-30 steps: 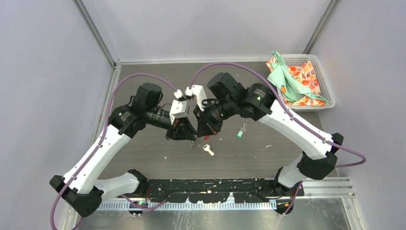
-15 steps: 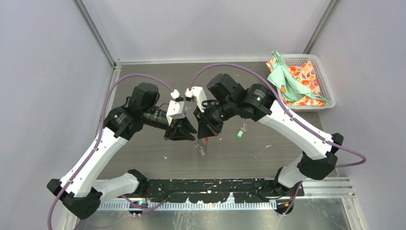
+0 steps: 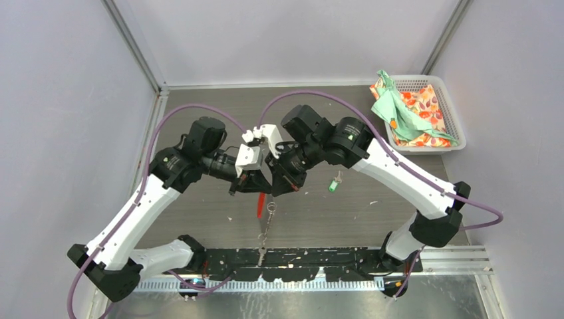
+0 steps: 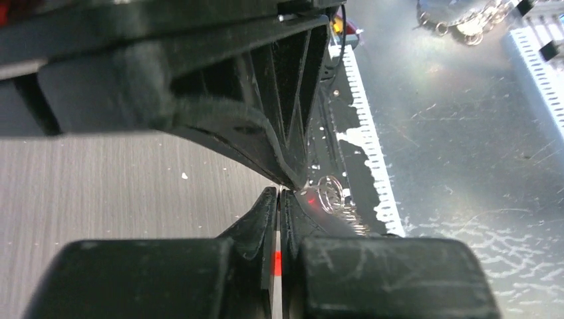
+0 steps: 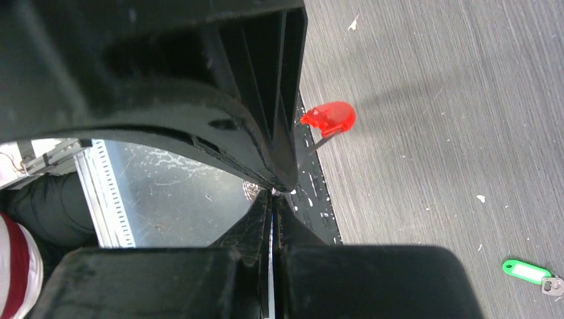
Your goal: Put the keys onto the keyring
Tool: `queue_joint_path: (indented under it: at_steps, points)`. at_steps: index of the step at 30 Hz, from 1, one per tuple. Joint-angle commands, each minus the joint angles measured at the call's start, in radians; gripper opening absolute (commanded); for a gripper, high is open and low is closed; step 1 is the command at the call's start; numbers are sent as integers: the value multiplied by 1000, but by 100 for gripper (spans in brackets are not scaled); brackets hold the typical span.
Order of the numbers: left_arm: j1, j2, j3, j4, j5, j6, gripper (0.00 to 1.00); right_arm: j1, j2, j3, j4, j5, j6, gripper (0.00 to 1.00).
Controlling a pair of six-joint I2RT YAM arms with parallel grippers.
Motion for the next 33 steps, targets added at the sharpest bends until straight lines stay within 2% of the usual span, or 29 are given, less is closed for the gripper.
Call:
queue_joint_path:
  at_steps: [1,4,6,7,10,13,15,16,18,24,26,28,30,33]
  points:
    - [-18,9,32,-111,-19,123,0,6,15,52,9,-3,17,1]
    - [-20,0,22,-143,-25,160,0,6,13,55,10,3,25,1]
    - [-19,-12,6,-95,-25,119,0,5,6,56,22,8,30,9]
    - [-19,-21,-4,-50,-26,79,0,6,-1,53,33,17,30,16]
    - [-17,-62,-46,134,-31,-82,0,2,-61,16,112,75,41,40]
    - [-18,-121,-120,430,-38,-297,0,-3,-231,-120,315,167,60,51]
    - [-18,-156,-164,605,-33,-411,0,-4,-372,-296,526,221,77,59]
    - [-17,-169,-169,644,-25,-426,0,-5,-440,-407,669,236,78,61]
    - [-18,-166,-157,670,4,-420,0,-6,-539,-539,834,249,80,61]
    - [-19,-161,-127,810,121,-423,0,-6,-662,-702,1066,141,78,57]
    - [-21,-165,-136,861,182,-389,0,-6,-685,-743,1121,94,52,59]
    - [-20,-181,-158,877,267,-290,0,-6,-697,-760,1139,57,15,60]
    - [-19,-202,-179,876,314,-185,0,-7,-697,-749,1107,40,-30,61]
    - [-20,-202,-173,866,335,-125,0,-6,-698,-726,1058,19,-67,61]
